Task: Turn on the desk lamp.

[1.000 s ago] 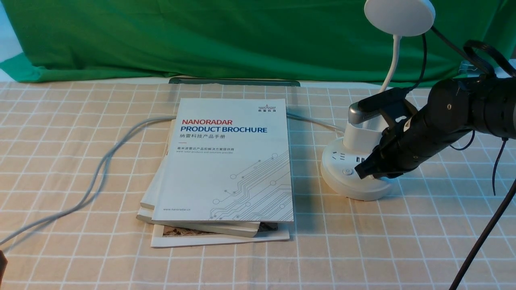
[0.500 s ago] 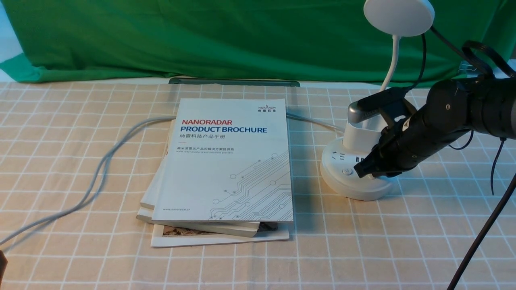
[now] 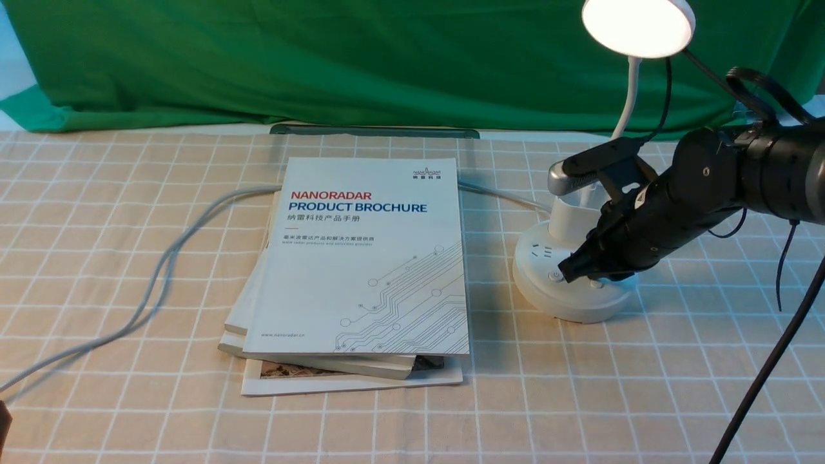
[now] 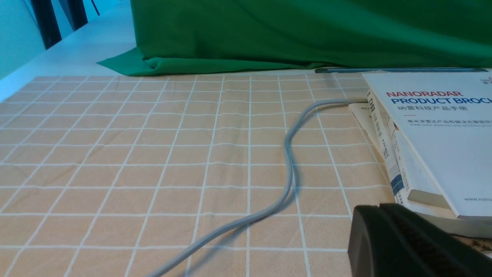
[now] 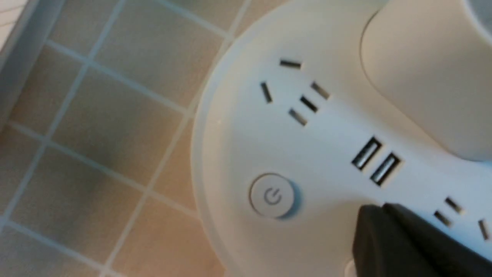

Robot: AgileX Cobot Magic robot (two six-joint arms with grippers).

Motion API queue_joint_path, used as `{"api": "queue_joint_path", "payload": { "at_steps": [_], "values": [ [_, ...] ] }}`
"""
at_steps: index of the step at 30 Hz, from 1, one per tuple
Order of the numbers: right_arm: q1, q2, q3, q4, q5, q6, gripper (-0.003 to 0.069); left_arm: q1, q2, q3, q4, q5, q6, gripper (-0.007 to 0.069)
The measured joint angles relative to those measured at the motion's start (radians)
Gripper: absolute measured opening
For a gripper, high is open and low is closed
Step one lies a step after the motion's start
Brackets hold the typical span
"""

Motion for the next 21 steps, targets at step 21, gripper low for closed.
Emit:
{"api": "queue_joint_path", "payload": {
  "at_steps": [21],
  "values": [
    [-0.001,-1.148,0.503,0.008,-0.056,0.083,0.0038,0.0,0.0,0.0,0.0,0.0,0.0,0.0021]
  ]
}}
